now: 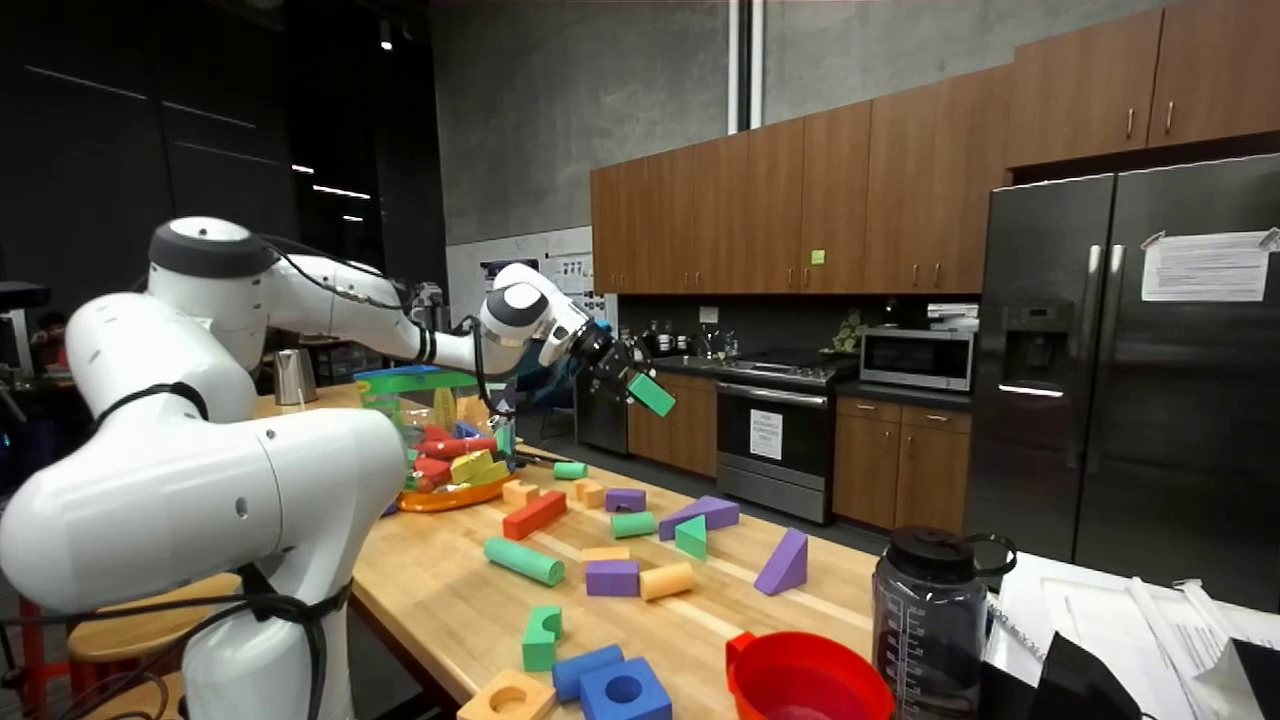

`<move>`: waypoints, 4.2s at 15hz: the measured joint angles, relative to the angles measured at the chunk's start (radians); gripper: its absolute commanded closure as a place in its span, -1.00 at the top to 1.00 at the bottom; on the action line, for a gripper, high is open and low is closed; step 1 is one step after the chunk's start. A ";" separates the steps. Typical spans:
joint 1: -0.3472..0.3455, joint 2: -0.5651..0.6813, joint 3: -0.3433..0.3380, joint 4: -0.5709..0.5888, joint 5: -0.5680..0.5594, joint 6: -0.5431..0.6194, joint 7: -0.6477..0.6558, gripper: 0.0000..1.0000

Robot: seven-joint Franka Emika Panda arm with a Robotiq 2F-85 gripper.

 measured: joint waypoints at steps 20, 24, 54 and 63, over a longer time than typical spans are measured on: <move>0.349 -0.263 -0.134 -0.063 -0.058 -0.177 -0.569 -0.68; 0.380 -0.263 -0.125 -0.027 -0.093 -0.226 -0.613 -0.68; 0.401 -0.330 0.152 0.211 -0.290 -0.399 -0.601 -0.68; 0.277 -0.372 0.258 0.282 -0.394 -0.477 -0.426 -0.68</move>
